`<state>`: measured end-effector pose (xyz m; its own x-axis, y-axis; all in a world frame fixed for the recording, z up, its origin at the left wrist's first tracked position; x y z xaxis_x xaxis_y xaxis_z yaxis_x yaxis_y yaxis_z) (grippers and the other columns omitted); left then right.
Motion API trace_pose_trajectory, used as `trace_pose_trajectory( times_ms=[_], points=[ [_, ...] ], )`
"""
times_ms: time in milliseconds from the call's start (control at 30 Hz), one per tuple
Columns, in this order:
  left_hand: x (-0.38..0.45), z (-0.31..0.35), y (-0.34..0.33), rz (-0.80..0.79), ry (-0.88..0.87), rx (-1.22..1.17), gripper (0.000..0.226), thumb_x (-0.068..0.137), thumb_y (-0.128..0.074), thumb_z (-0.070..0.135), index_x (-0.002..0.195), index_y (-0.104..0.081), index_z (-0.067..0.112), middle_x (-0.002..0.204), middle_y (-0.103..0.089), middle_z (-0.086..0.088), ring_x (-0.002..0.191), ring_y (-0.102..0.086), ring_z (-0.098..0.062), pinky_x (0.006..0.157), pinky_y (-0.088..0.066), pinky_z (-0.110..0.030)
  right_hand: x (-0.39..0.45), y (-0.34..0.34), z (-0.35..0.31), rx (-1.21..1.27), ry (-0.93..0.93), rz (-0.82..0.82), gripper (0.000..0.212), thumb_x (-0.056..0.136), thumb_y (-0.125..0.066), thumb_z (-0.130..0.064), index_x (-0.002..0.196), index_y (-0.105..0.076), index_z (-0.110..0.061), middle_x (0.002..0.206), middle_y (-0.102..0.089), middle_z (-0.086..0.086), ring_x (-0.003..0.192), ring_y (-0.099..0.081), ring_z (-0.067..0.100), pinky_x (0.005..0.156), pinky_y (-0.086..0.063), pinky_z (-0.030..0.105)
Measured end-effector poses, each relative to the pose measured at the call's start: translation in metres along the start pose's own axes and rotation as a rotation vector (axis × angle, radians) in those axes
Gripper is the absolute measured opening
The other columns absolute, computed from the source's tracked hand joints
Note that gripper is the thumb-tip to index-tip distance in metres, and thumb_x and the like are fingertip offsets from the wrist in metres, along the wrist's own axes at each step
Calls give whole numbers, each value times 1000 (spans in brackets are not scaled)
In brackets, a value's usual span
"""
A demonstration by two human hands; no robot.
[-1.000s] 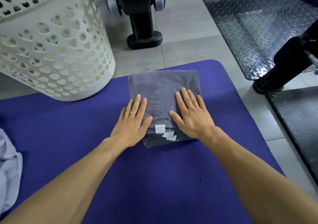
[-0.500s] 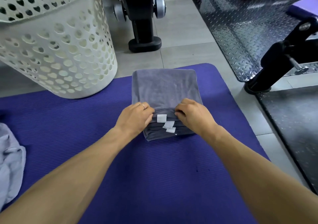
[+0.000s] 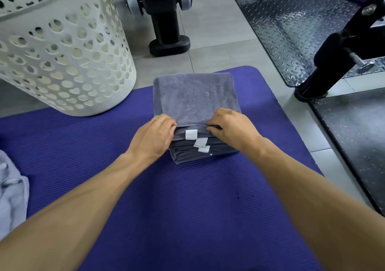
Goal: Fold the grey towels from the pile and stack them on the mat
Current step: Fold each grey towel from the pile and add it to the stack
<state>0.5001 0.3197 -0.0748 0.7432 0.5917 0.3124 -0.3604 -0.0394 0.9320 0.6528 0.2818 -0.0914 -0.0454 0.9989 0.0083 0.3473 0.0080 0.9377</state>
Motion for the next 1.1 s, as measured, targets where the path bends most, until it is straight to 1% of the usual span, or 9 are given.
trace_pose_trajectory(
  times_ms=[300, 467, 567, 633, 700, 800, 867, 967, 1100],
  points=[
    [-14, -19, -15, -71, 80, -66, 10, 96, -58, 16, 101, -63, 9, 101, -62, -5, 88, -60, -26, 76, -53, -44, -5, -1, -3, 52, 96, 193, 20, 99, -52, -13, 87, -66, -4, 88, -59, 5, 83, -57, 24, 63, -46, 35],
    [-21, -29, -16, -49, 166, -173, 22, 95, -64, 18, 115, -71, 12, 108, -66, 2, 98, -60, -21, 81, -54, -38, -23, -9, 4, 114, 69, 222, 18, 98, -55, -8, 109, -69, -6, 104, -66, 3, 94, -60, 25, 75, -53, 37],
    [-33, -29, -18, -73, 220, -184, 25, 96, -60, 10, 118, -71, 14, 115, -67, 4, 101, -60, -24, 81, -55, -43, -40, -21, 0, 86, 37, 182, 38, 88, -59, 8, 124, -64, -2, 123, -66, 8, 108, -62, 31, 89, -54, 39],
    [-42, -30, -20, -117, 291, -217, 32, 97, -56, 7, 125, -67, 16, 128, -64, 7, 115, -58, -23, 96, -51, -42, -51, -19, -5, 112, -2, 168, 41, 89, -58, 7, 129, -61, -2, 130, -63, 8, 117, -60, 31, 93, -54, 42],
    [-53, -36, -16, -140, 407, -302, 34, 97, -56, 11, 129, -65, 18, 135, -60, 7, 127, -53, -16, 109, -39, -30, -55, -11, -13, 155, -59, 142, 36, 94, -55, 0, 129, -60, -5, 129, -63, 7, 119, -57, 29, 88, -55, 43],
    [-72, -36, 17, -99, 458, -381, 27, 95, -60, 13, 119, -70, 20, 114, -68, 7, 108, -61, -12, 99, -46, -29, -52, -2, -52, 93, -25, 5, 28, 96, -50, -8, 121, -63, -8, 116, -64, 7, 107, -59, 30, 77, -53, 42],
    [-92, -34, 48, -104, 452, -386, 25, 94, -62, 16, 117, -70, 24, 101, -67, 13, 95, -62, -8, 89, -50, -30, -49, -3, -93, -17, 54, -154, 26, 96, -48, -11, 117, -62, -9, 117, -62, 7, 105, -59, 31, 79, -52, 43],
    [-138, -42, 79, -273, 490, -343, 22, 91, -65, 21, 111, -70, 28, 95, -68, 15, 91, -63, -7, 85, -52, -32, -47, -3, -155, -143, 135, -312, 20, 92, -50, -13, 109, -60, -13, 116, -60, 6, 105, -58, 30, 76, -48, 36],
    [-232, -66, 123, -467, 587, -226, 19, 86, -68, 26, 104, -70, 31, 90, -69, 16, 83, -64, -8, 78, -55, -37, -49, 0, -238, -126, 141, -384, 6, 90, -57, -17, 92, -51, -20, 109, -59, 5, 97, -58, 29, 71, -43, 32]
  ],
)
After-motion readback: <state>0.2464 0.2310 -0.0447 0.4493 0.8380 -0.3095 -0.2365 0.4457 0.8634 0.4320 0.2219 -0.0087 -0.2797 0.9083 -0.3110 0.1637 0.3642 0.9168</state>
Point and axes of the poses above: each hand's wrist, its own x-axis towards the middle knuckle, its own y-axis out of the back of the hand, z = x × y, the point moved 10 cm from there along x, towards the middle knuckle
